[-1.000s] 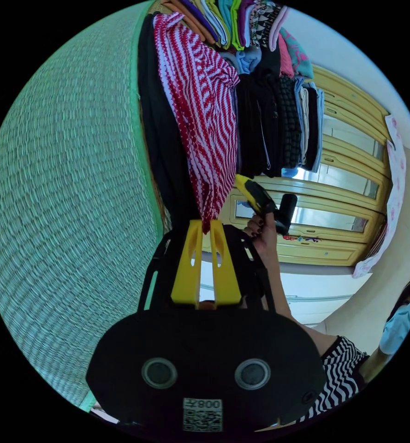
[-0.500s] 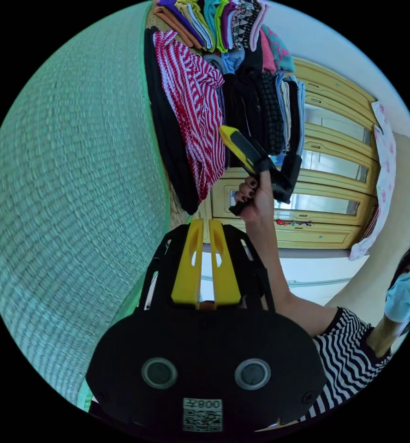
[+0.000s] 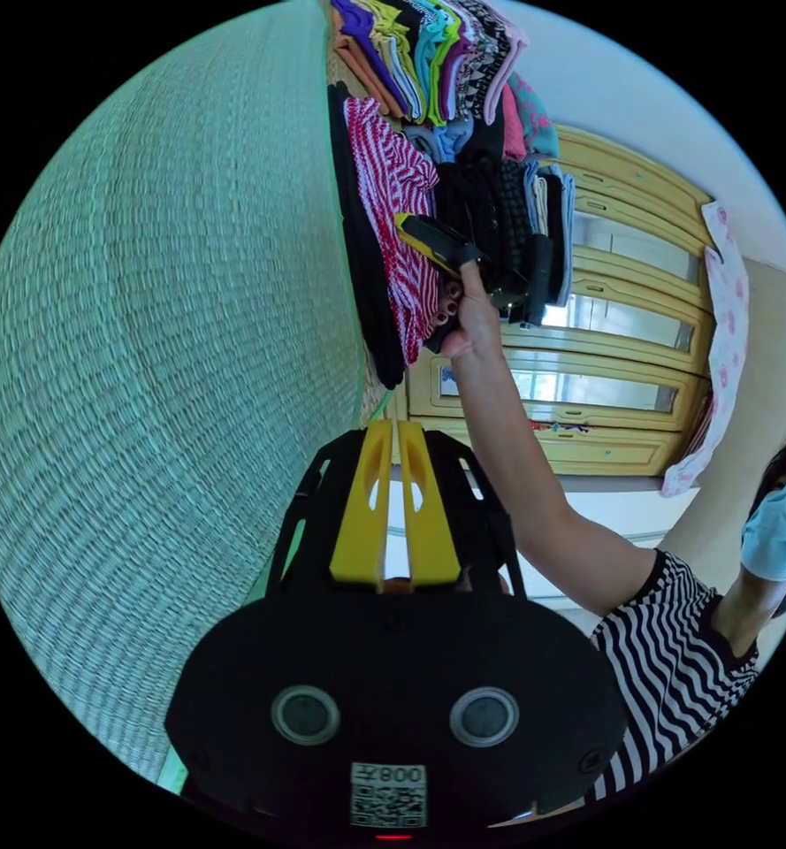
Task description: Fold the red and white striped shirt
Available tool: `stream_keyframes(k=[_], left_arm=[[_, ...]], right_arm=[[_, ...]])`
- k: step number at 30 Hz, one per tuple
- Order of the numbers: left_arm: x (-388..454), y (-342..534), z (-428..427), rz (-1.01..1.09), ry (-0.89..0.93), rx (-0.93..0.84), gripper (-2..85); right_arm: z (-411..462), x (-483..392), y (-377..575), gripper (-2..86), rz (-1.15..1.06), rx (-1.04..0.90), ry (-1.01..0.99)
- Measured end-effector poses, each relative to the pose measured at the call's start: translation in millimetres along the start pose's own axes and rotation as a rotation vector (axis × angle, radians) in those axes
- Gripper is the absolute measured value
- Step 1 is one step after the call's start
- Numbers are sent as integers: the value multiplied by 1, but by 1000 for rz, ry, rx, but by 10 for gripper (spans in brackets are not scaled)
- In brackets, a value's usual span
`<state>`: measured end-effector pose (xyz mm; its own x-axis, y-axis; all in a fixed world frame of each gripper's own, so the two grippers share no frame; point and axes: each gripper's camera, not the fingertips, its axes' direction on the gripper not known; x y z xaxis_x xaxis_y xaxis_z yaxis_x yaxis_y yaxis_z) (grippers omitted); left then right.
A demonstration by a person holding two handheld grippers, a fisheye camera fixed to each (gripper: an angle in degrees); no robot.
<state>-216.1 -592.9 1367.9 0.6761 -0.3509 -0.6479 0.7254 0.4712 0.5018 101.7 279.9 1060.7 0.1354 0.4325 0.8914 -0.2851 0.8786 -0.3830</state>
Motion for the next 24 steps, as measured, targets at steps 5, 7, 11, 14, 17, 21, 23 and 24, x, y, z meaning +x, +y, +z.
stream_keyframes(k=[5,7,11,14,17,21,23,24], left_arm=[[-8,3,-20,15,12,8,3],[-12,5,-26,10,17,12,3],[-19,11,-36,-1,33,2,2],[-22,15,-47,1,27,2,2],[-30,19,-60,-13,27,15,2],[-37,23,-72,-24,29,21,2],[-40,25,-77,-26,40,16,2],[-40,25,-78,-26,44,15,2]], right_arm=[[-33,-29,-8,15,-26,105,-70],[-41,-42,-11,16,-38,130,-101],[-15,-69,-29,31,-59,19,-97],[-5,-77,-37,50,-35,-32,-113],[-28,-92,-43,62,-49,25,-58],[-52,-118,-61,71,-88,95,52],[-49,-131,-76,76,-108,85,81],[-44,-139,-87,80,-119,62,97]])
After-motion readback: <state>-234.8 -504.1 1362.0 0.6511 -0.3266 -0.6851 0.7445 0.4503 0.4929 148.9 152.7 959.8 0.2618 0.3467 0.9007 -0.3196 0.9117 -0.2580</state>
